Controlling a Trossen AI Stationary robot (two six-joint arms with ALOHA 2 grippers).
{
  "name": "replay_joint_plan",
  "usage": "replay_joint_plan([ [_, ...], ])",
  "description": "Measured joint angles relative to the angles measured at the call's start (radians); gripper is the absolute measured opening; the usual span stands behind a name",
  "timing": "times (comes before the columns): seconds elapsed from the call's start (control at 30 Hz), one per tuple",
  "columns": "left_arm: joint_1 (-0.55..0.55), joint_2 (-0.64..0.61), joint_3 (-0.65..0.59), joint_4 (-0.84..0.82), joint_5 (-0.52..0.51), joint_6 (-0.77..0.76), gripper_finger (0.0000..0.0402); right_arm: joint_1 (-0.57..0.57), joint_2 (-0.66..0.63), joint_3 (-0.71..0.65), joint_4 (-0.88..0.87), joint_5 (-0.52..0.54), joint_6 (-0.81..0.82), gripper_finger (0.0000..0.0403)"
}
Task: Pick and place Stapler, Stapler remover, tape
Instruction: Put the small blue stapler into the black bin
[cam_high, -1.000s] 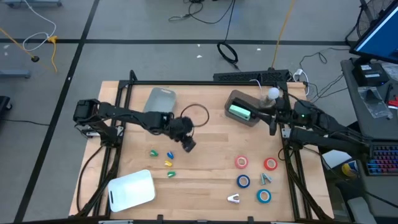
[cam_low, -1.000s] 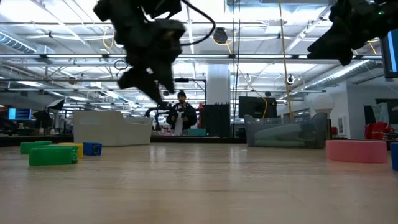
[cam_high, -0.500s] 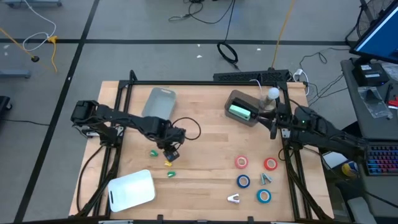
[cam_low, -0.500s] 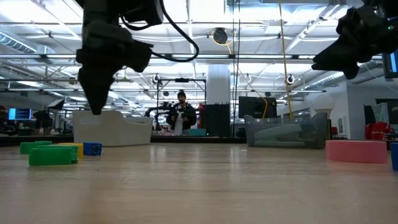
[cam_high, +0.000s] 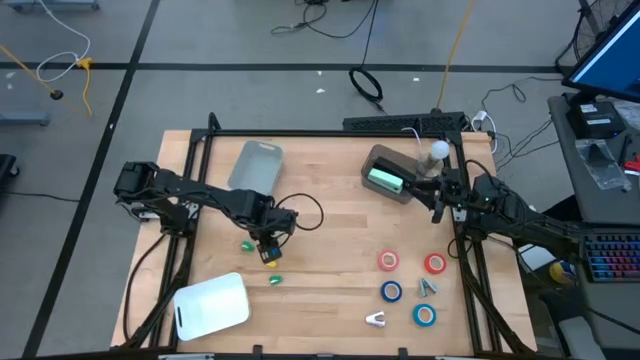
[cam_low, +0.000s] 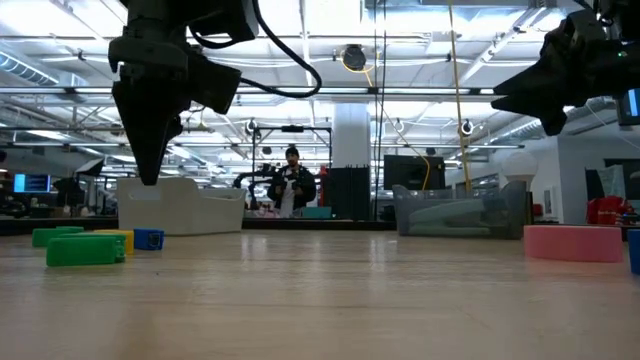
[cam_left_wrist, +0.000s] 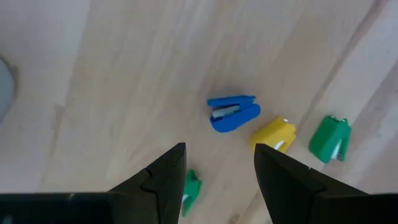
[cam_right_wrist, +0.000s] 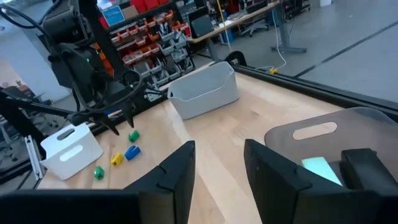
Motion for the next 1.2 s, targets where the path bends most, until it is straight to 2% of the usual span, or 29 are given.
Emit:
replay_joint_plan([
  [0.17, -0.007, 0.000, 0.000, 0.001, -0.054, 0.072, 0.0189, 0.000, 0.000, -0.047, 0.079, 0.000, 0.010, 0.0130],
  [0.5, -0.121, 0.001, 0.000, 0.019, -0.252, 0.498, 0.0189, 0.000, 0.000, -0.073, 0.123, 0.002, 0.031, 0.0130],
  [0.63, -0.147, 0.011, 0.000, 0.064, -0.264, 0.648, 0.0189, 0.000, 0.000, -0.073, 0.124, 0.002, 0.031, 0.0130],
  [0.83, -0.147, 0.055, 0.000, 0.118, -0.231, 0.725, 0.0189, 0.000, 0.000, -0.073, 0.124, 0.003, 0.032, 0.0130],
  [1.2, -0.130, 0.170, 0.001, 0.120, -0.216, 0.741, 0.0189, 0.000, 0.000, -0.073, 0.123, 0.002, 0.057, 0.0130],
])
